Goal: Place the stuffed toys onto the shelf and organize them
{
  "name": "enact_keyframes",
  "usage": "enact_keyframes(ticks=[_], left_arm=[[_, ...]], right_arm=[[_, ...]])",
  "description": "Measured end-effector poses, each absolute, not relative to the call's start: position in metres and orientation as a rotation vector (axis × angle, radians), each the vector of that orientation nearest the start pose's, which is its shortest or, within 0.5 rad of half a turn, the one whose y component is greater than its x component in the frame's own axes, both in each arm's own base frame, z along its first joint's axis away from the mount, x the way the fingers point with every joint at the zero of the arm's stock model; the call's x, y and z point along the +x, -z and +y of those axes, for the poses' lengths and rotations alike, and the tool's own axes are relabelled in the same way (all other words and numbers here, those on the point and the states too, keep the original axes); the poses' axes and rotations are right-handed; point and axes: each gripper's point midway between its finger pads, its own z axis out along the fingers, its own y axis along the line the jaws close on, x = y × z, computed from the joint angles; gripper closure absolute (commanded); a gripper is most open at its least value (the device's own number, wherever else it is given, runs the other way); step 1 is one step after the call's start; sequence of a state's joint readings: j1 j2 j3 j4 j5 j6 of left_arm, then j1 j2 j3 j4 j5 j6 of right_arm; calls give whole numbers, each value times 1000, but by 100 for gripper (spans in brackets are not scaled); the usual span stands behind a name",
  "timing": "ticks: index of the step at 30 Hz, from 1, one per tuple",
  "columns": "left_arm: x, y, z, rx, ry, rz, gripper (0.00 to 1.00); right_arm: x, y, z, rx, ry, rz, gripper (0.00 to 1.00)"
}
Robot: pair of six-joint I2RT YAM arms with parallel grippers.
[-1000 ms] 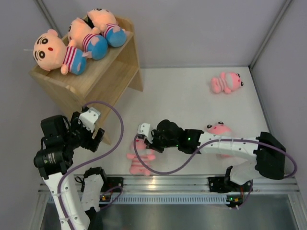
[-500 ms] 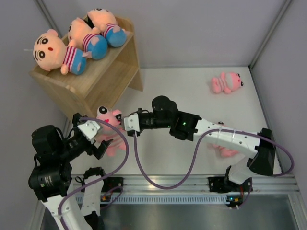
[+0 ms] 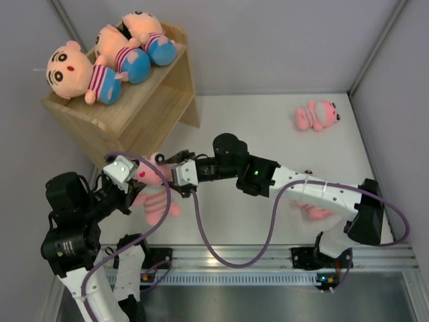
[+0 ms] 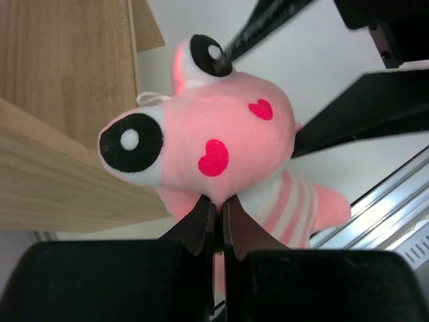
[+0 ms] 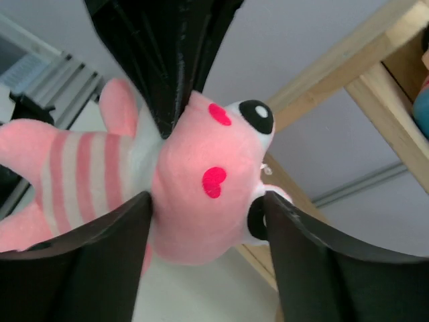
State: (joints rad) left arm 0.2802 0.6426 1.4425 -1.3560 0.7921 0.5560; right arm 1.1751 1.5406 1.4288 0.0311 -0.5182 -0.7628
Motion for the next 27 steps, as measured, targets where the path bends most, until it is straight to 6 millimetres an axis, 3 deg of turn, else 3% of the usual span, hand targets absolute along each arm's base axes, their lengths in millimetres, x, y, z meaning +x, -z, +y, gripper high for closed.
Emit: enact_keyframes(ticks=[3,8,11,14,20,27], left_arm=[[125,-347,-73,604,289,1867,100],[124,-353,-67,490,276,1887,100],[124,-363,-65,442,257,1869,100],[124,-372,-64,412,246,1849,100],[125,-376,-62,362,246,1846,100],[126,-378,-61,340,239,1844,100]], right_arm=[[141,-365,482,-1492,-765,682,3],[145,-363,450,-1380,-765,771,2],[132,-346,421,-1399,-758,761,5],[120,-335,407,-1427,-774,739,8],[117,-325,418,-1429,-824,756,15],[125,-268,447,-1468,-884,931,23]])
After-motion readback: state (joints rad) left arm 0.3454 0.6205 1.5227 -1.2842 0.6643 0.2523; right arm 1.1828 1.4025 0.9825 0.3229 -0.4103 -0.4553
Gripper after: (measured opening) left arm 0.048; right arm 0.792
